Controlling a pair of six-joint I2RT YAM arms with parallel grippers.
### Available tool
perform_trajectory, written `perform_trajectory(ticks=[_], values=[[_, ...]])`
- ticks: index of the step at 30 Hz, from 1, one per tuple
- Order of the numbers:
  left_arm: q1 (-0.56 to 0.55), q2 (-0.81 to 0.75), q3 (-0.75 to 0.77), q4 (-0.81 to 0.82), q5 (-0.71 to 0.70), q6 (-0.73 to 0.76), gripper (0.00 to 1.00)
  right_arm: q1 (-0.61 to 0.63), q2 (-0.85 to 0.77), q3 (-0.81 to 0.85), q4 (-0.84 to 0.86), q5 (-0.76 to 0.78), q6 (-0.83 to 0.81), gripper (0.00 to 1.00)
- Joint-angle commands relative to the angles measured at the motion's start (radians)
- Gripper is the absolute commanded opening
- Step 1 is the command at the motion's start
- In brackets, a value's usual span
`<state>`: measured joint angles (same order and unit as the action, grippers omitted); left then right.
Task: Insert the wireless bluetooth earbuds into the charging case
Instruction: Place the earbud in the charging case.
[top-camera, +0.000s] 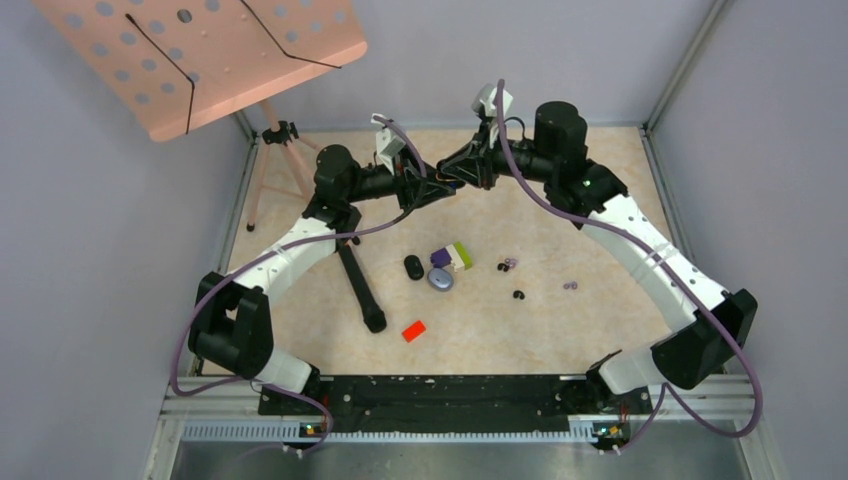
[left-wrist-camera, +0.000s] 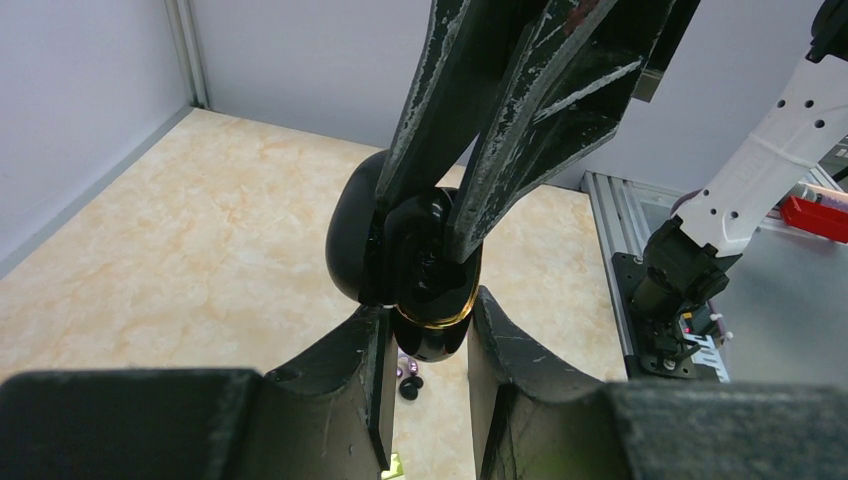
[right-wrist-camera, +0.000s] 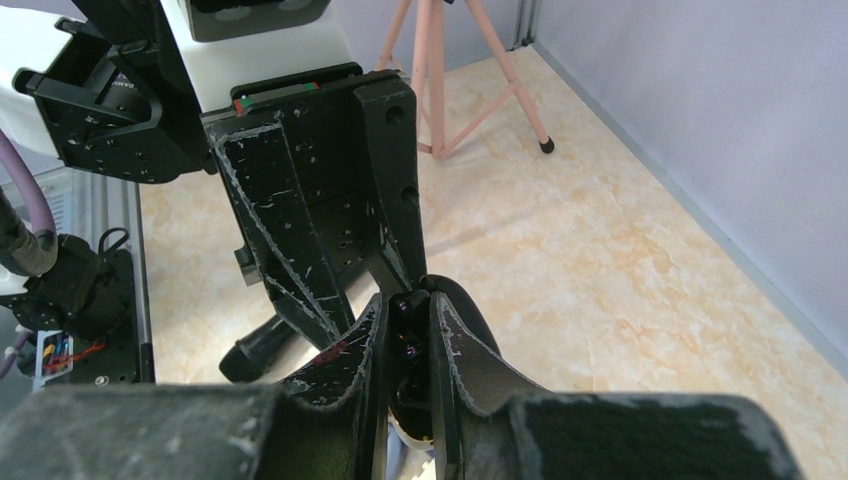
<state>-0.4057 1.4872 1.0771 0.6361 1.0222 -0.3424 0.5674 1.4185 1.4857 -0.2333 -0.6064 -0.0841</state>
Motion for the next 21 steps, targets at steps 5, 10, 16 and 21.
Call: perform_trajectory(ticks=[5,10,16,21], values=[[0.008,-0.049,0.007,0.059,-0.028,0.029,0.0,0.017,0.0,0.066,-0.036,-0.023,0.002,0.0],[0.009,-0.047,0.009,0.033,-0.031,0.047,0.0,0.018,0.007,0.093,-0.061,-0.001,-0.003,0.0],[0.007,-0.046,0.006,0.01,-0.031,0.064,0.0,0.018,0.021,0.136,-0.107,0.009,-0.025,0.0],[0.007,-0.048,0.006,-0.008,-0.018,0.086,0.0,0.017,0.044,0.177,-0.171,0.01,-0.06,0.0]])
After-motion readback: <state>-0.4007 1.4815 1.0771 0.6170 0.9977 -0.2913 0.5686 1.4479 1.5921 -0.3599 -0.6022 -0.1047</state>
